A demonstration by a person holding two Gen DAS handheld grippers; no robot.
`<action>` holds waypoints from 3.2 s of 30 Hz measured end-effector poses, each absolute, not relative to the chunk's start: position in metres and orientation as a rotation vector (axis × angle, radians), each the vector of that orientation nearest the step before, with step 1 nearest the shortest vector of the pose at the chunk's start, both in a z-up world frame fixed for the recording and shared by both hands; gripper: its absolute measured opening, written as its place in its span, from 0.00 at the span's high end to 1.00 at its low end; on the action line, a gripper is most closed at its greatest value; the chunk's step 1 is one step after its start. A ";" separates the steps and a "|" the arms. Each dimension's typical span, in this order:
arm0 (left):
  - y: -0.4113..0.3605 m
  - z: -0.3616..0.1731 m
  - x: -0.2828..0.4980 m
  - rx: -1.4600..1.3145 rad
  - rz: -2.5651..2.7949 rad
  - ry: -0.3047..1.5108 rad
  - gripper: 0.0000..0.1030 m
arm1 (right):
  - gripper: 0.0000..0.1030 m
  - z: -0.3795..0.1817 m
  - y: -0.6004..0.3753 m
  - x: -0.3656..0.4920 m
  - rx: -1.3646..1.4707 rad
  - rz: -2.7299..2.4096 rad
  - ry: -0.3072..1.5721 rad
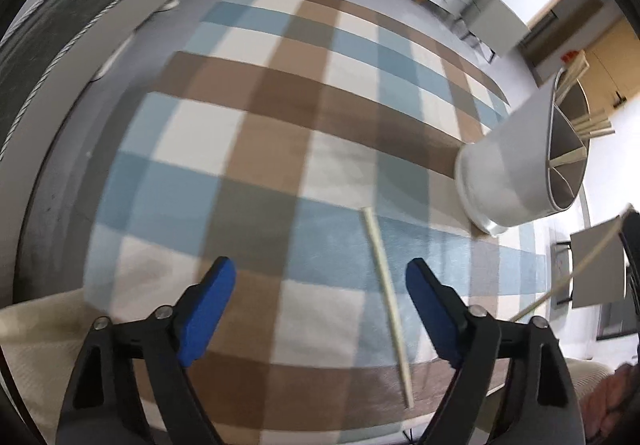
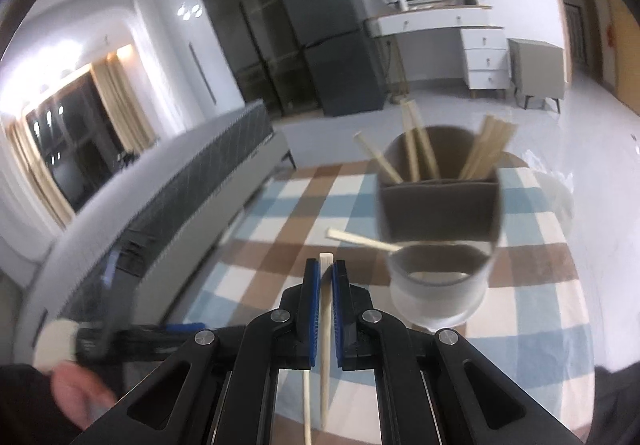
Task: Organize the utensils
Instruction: 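Raise both held chopsticks above the utensil holder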
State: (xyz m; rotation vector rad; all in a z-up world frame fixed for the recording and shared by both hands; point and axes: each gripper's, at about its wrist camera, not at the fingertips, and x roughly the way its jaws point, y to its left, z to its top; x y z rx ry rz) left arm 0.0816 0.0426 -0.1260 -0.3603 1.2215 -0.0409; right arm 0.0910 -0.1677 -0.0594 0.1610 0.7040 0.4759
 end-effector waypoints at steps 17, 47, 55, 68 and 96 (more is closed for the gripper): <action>-0.019 -0.166 0.132 -0.153 0.071 1.413 0.58 | 0.95 -0.049 -0.206 0.077 0.220 0.473 0.652; -0.014 -0.032 0.046 -0.265 -0.170 0.805 0.98 | 0.95 -0.054 -0.197 0.056 0.117 0.417 0.631; -0.018 -0.027 0.038 -0.213 -0.197 0.793 0.99 | 0.95 -0.057 -0.194 0.053 0.101 0.394 0.638; -0.037 -0.006 0.037 -0.135 -0.310 0.828 0.99 | 0.95 -0.041 -0.204 0.045 0.126 0.366 0.578; -0.045 0.112 0.147 -0.286 -0.377 0.575 0.99 | 0.95 0.086 -0.251 0.148 0.148 0.299 0.351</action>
